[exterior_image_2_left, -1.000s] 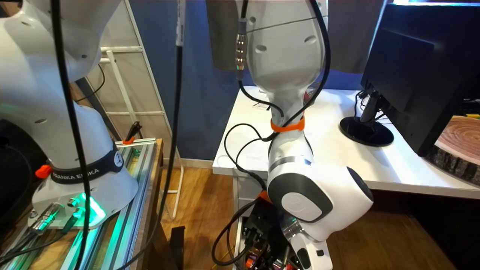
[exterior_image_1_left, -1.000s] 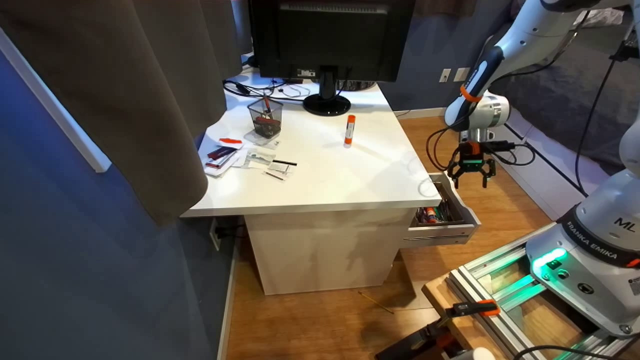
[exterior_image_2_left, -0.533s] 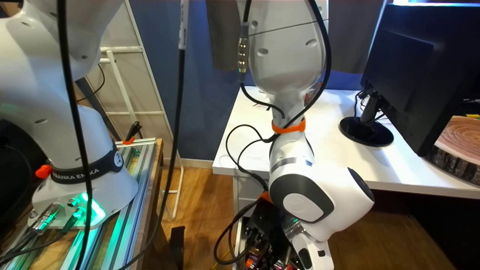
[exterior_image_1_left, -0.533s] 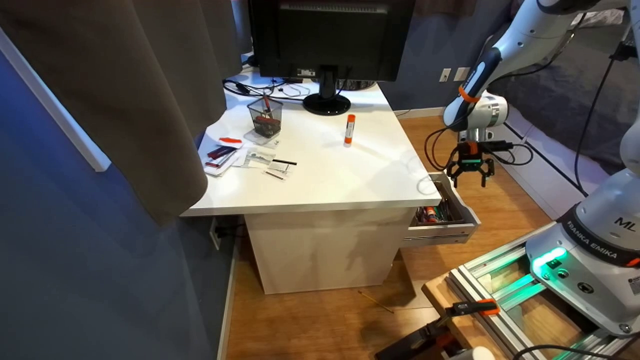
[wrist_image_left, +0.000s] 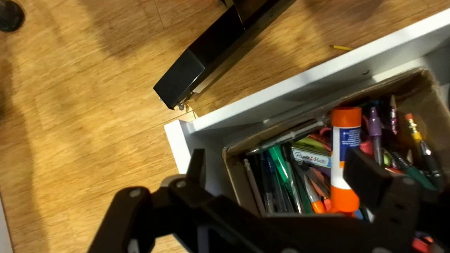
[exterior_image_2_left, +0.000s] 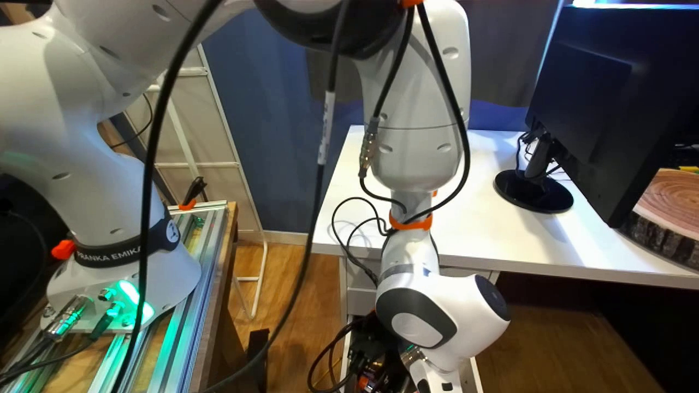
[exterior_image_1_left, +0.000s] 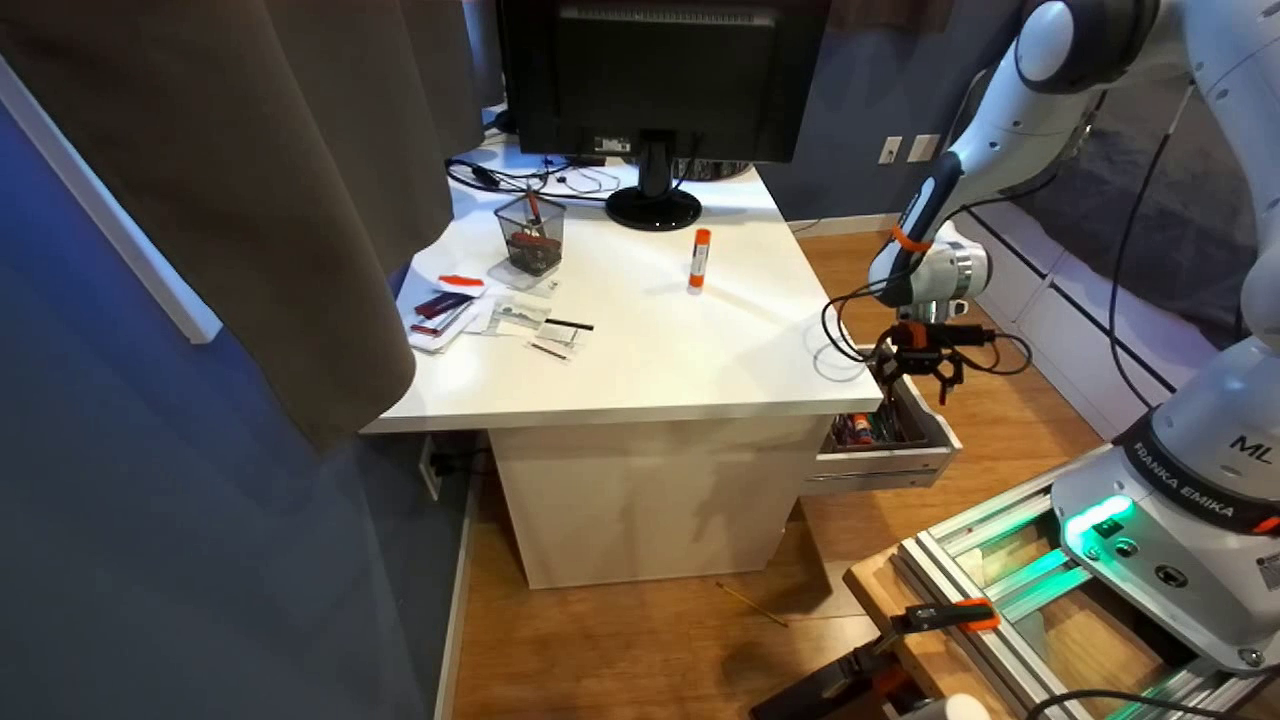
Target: Pick up the glue stick from the open drawer and put it on the table
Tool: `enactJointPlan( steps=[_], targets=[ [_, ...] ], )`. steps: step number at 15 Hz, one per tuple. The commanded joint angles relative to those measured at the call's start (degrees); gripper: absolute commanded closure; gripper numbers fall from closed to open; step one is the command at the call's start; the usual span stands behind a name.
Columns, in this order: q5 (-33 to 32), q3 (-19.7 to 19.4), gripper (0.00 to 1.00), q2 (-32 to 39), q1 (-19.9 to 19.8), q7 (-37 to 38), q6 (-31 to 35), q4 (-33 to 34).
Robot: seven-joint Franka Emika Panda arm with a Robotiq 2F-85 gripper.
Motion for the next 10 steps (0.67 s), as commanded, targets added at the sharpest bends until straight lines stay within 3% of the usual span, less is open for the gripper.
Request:
enactJointPlan(
  steps=[1,10],
  targets=[
    [2.81,1.84,0.00,6.05,-1.35,-1.97,3.37,4.34],
    [4.52,9.06,0.00,12.66,-9.58,-11.91,14.00,9.02]
  ],
)
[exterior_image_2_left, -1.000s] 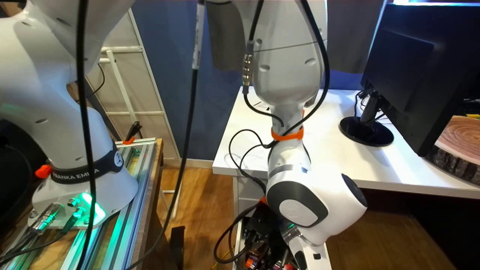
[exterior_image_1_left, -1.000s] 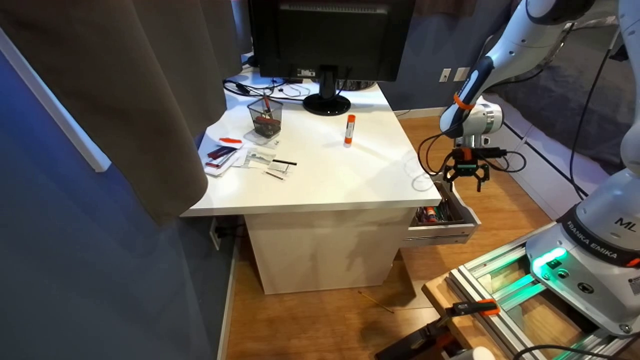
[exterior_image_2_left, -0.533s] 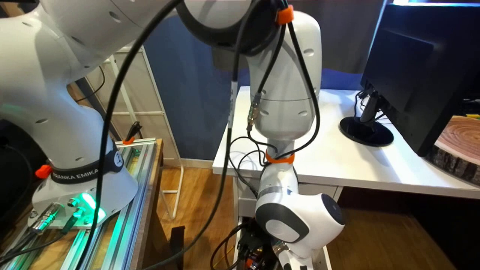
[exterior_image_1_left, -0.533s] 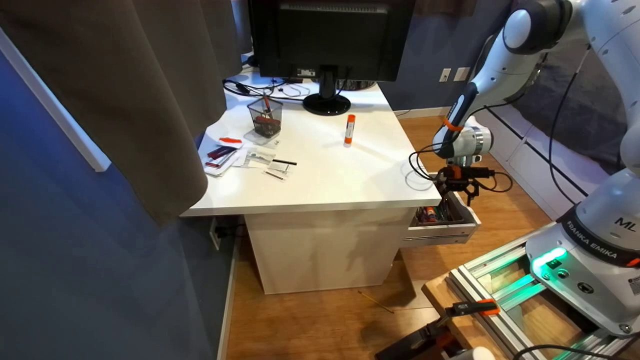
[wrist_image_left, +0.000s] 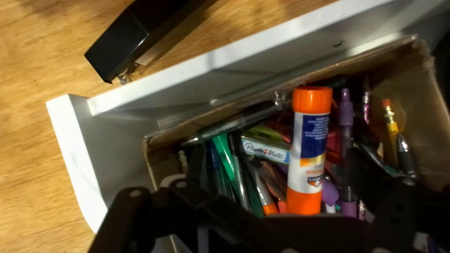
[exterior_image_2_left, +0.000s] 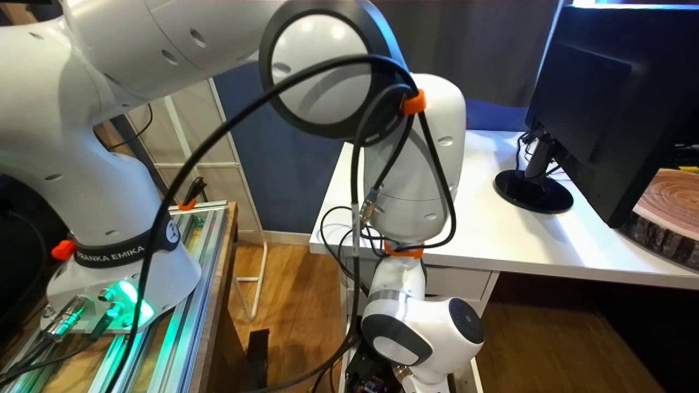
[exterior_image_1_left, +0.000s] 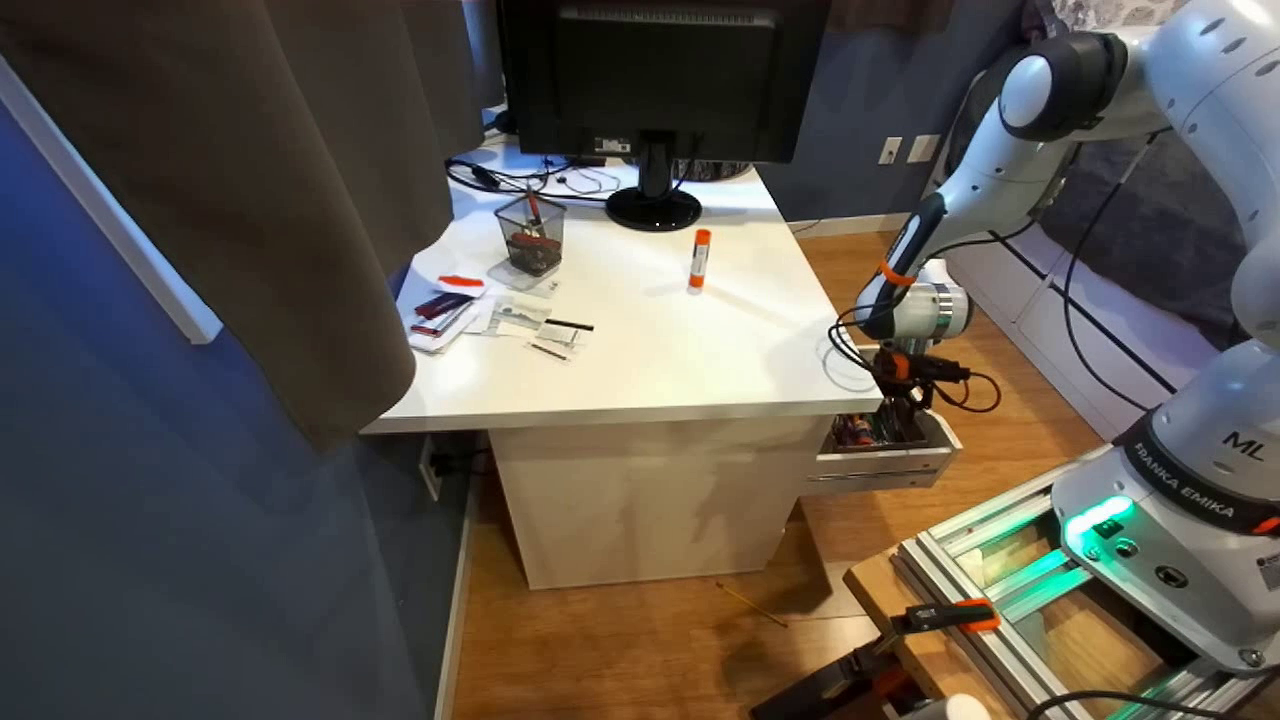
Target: Pick up the glue stick from the open drawer and put it on the table
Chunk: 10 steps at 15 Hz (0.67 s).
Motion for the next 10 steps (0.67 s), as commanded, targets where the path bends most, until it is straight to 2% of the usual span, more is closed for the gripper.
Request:
enactJointPlan(
  steps=[1,7,9,10],
  targets=[
    [1.81,3.65,0.00,3.02,-5.35,-5.88,2.53,3.21],
    [2.89,7.42,0.00,6.07,-10.87,-9.18,2.18,6.22],
    [3.25,7.60,0.07,7.02,-11.02,-9.23,1.99,7.20],
    [3.36,7.44,0.29,7.42,-10.82,-9.05,2.14,7.58]
  ],
)
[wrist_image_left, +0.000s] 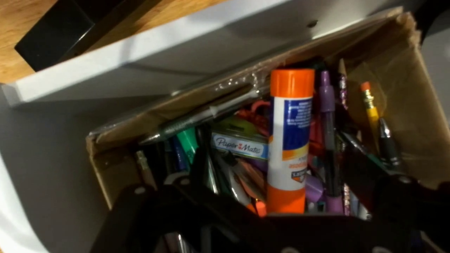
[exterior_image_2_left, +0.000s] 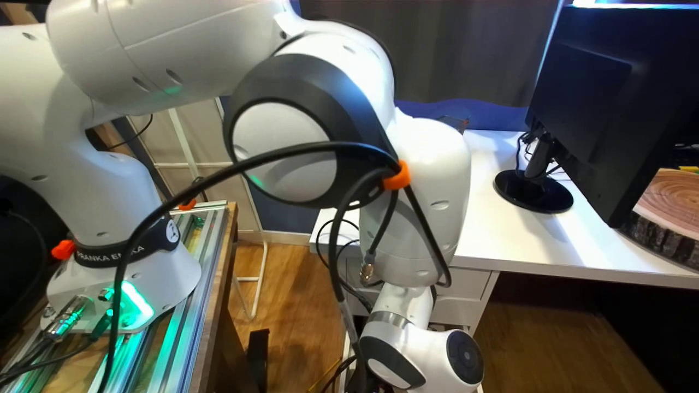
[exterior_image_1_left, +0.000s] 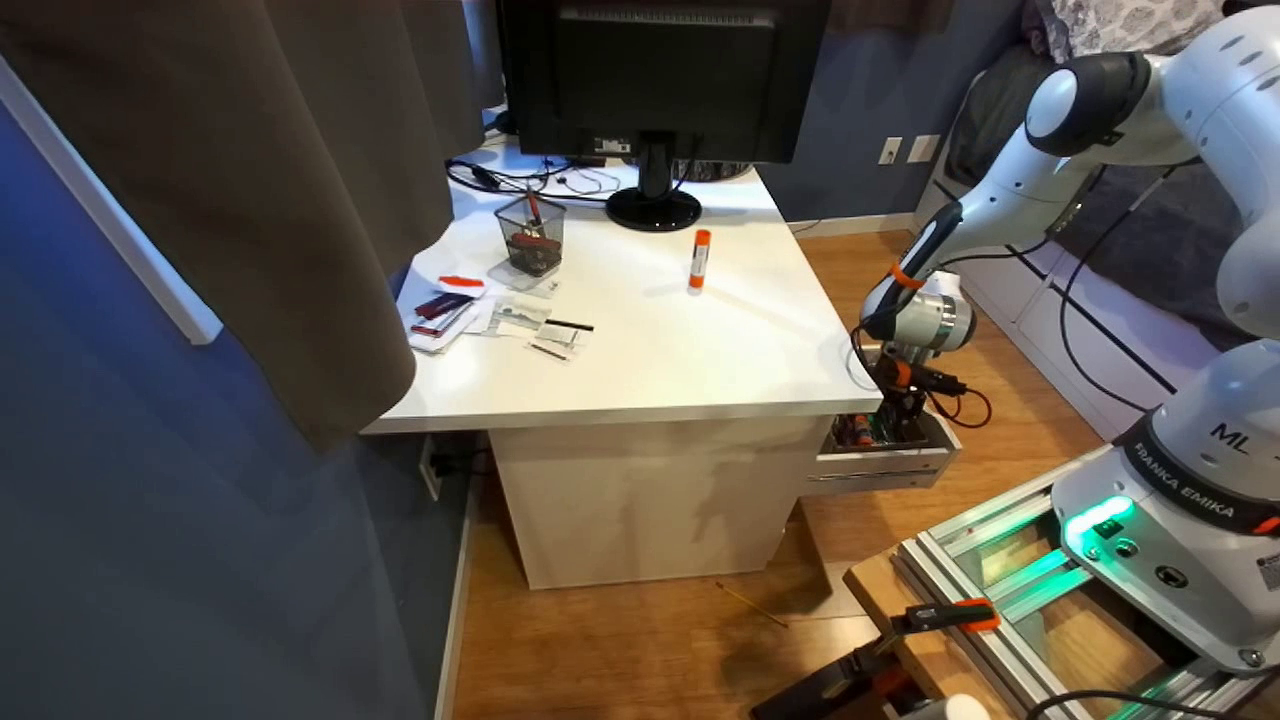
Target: Pick up the glue stick from the open drawer and put it on the table
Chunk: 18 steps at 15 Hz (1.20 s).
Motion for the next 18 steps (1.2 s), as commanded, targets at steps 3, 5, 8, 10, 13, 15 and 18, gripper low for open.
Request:
enactJointPlan(
  steps=[3,5,8,10,13,15,18],
  targets=[
    [2.26,0.74,0.44,3.51,-0.23,-1.50,0.74,3.68],
    [2.20,0.67,0.59,4.10,0.02,-1.40,0.55,4.31],
    [2.09,0.62,0.80,4.34,0.32,-1.37,0.61,4.57],
    [2.04,0.48,0.94,4.30,0.73,-1.18,0.73,4.58],
    [2.02,-0.13,0.92,2.75,1.55,-0.52,0.06,3.16],
    [2.10,-0.77,0.92,-0.53,2.07,-0.09,0.63,-0.07],
    [2.71,-1.25,0.92,-7.20,0.64,-0.43,2.87,-6.00]
  ],
)
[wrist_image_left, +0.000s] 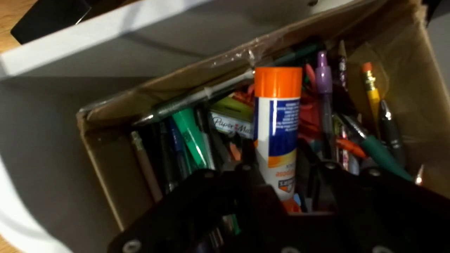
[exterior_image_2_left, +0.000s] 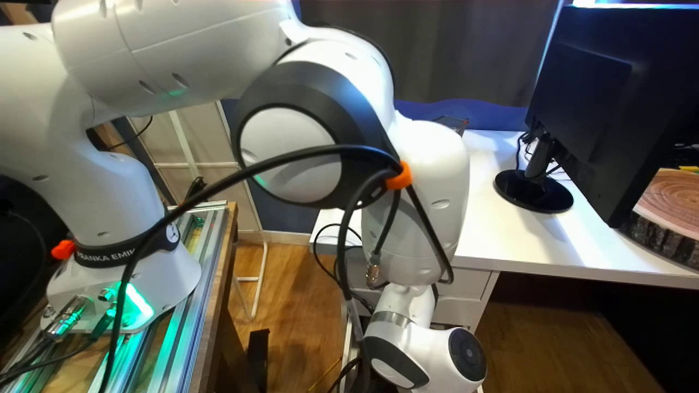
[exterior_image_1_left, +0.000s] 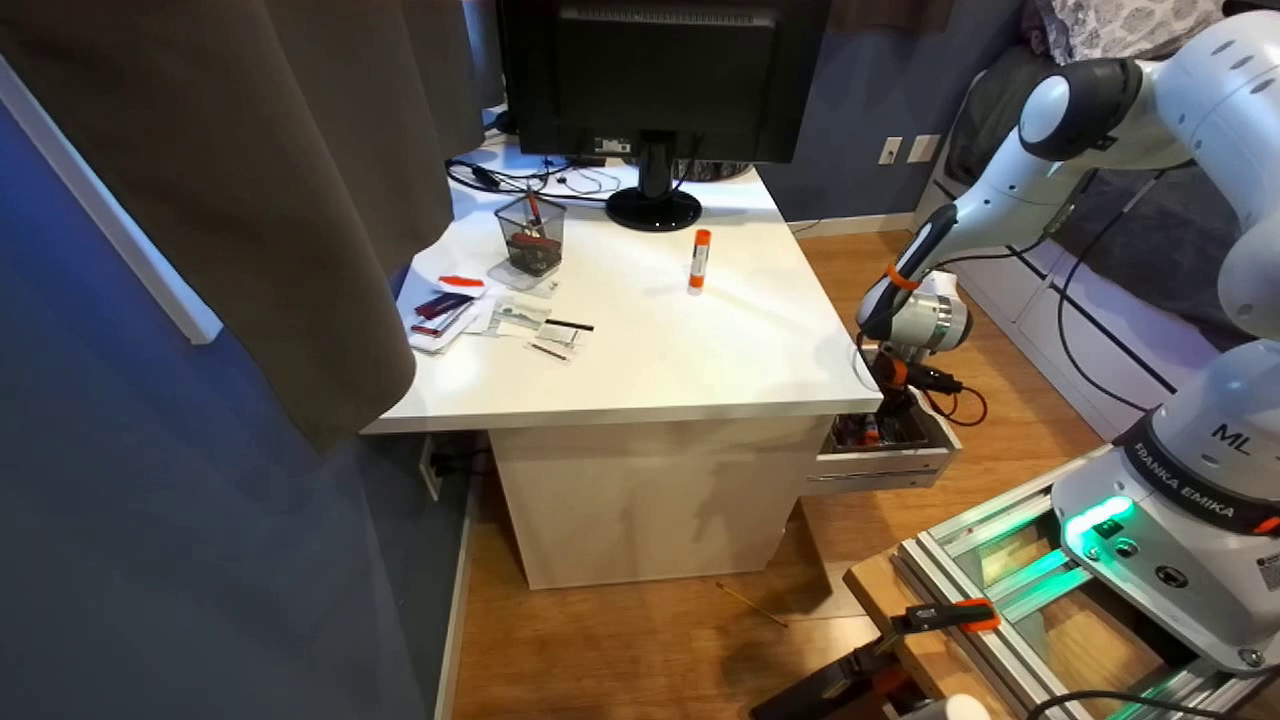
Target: Pick up the glue stick from the open drawer and put it on the table
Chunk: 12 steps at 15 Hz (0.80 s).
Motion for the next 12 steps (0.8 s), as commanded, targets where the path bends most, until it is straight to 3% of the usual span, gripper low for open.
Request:
enactJointPlan(
  steps=[1,3,6,12],
  targets=[
    [2.60,-0.64,0.92,-9.98,-0.96,-0.84,2.02,-9.24],
    [2.94,-0.62,0.92,-14.99,-1.78,-1.66,3.26,-13.87],
    [2.83,0.30,0.92,-22.61,-2.63,-3.25,10.43,-22.40],
    [-1.84,5.81,0.92,-35.55,-4.79,-2.78,36.45,-41.00]
  ],
)
